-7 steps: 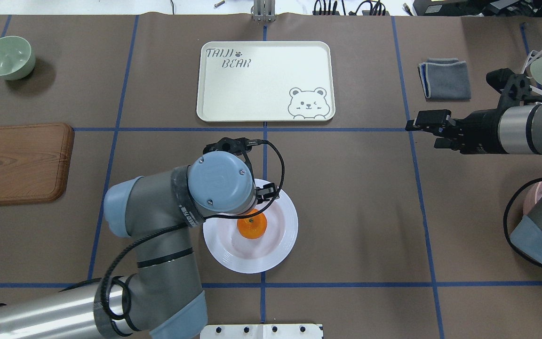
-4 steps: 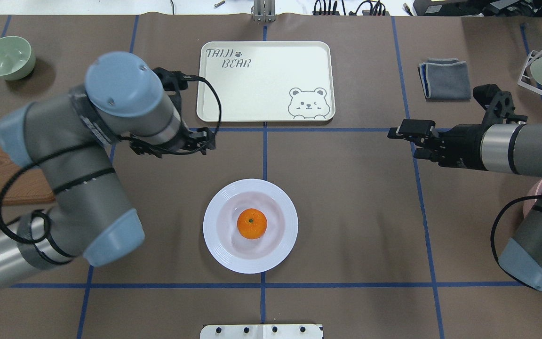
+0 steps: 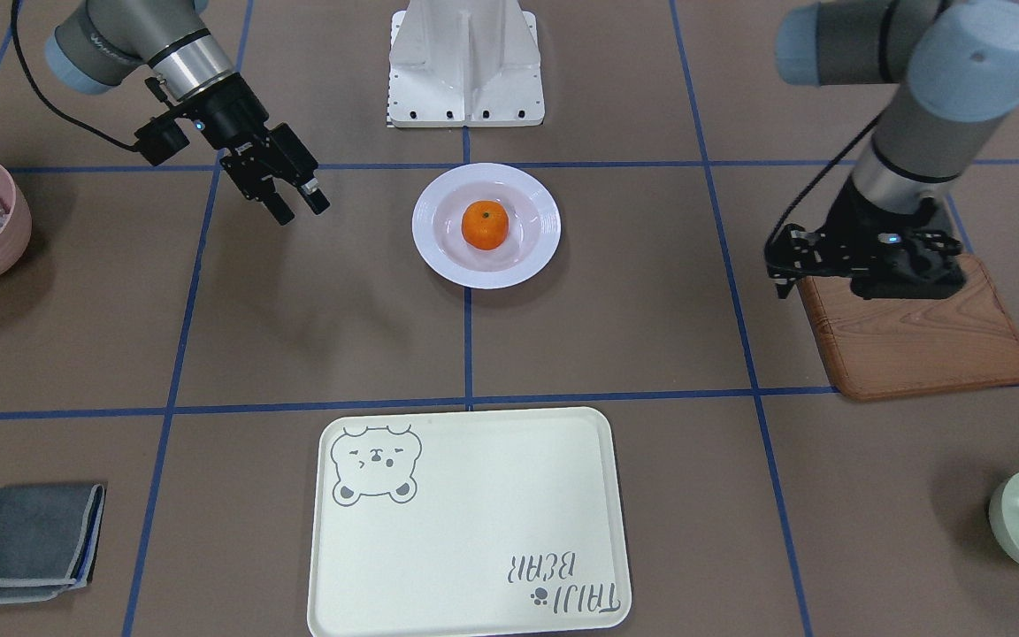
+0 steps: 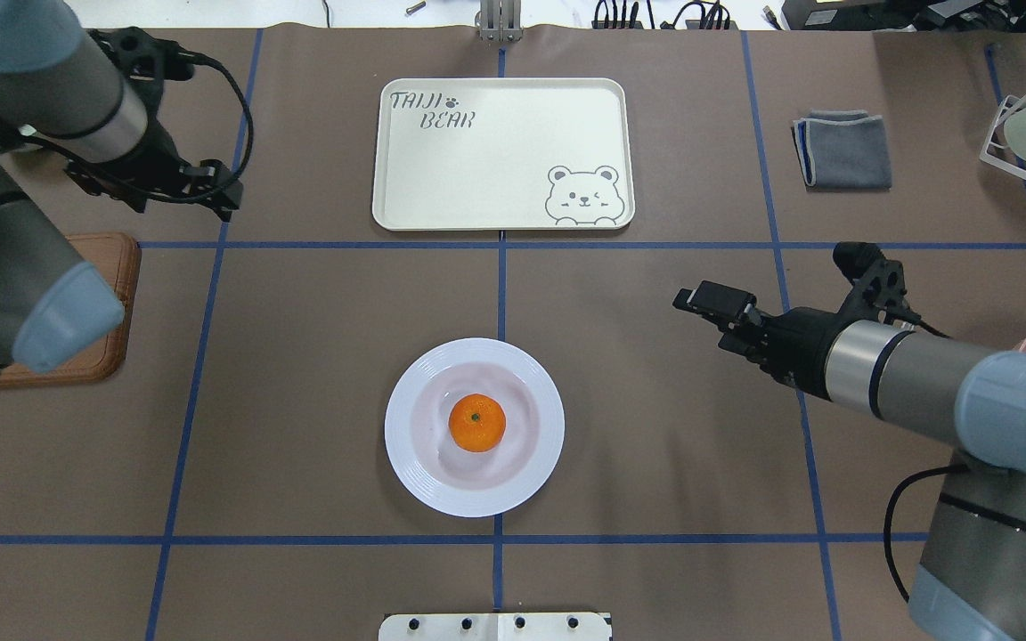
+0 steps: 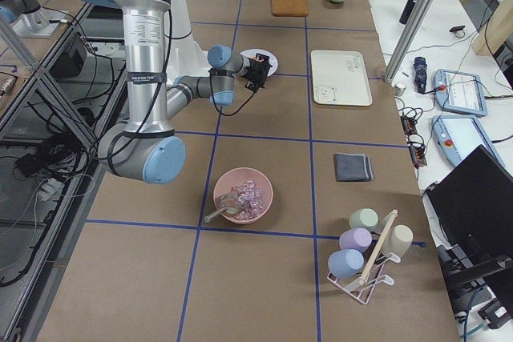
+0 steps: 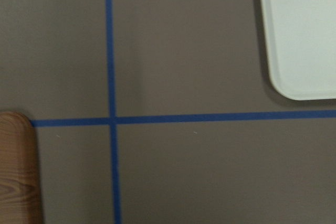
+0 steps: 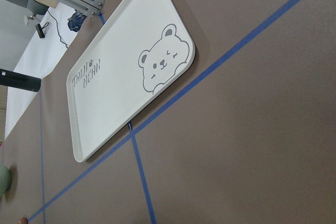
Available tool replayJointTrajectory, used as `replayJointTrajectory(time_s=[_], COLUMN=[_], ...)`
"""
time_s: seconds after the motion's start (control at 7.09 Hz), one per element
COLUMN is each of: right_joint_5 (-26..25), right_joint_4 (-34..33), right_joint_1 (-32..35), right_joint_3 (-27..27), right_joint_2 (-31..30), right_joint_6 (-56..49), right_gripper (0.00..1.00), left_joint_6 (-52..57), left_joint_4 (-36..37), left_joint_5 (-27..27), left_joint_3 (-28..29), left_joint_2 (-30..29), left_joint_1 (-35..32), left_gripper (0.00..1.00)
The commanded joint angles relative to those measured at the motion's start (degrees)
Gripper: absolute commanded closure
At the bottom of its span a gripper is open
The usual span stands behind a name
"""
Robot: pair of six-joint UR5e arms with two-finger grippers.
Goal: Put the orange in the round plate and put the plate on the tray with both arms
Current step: 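Withdraw the left arm while the right gripper moves to the plate rim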
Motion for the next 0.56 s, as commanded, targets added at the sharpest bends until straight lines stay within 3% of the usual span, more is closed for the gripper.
replayJointTrajectory(time_s=[0.0,0.14,0.28,0.42], right_joint_5=[-8.9,-11.2,-15.7,-16.9], right_joint_4=[-0.2,-0.2,-0.2,-0.1], right_joint_1=[-7.9,-10.8,-14.6,-17.0], right_joint_3=[0.0,-0.2,-0.5,-1.2], right_joint_2=[0.8,0.8,1.1,2.2], right_joint_6=[2.6,6.1,7.0,8.9], right_gripper=[0.01,0.01,0.02,0.03], left_joint_6=[11.9,16.8,20.0,30.3], left_joint_4=[-0.7,-3.1,-4.3,-5.4], left_joint_5=[-1.7,-2.4,-9.3,-15.0], left_joint_3=[0.4,1.4,5.4,6.7], left_joint_2=[8.8,12.0,13.5,18.5], left_joint_1=[-7.0,-13.1,-18.6,-24.3], left_gripper=[0.02,0.02,0.02,0.02])
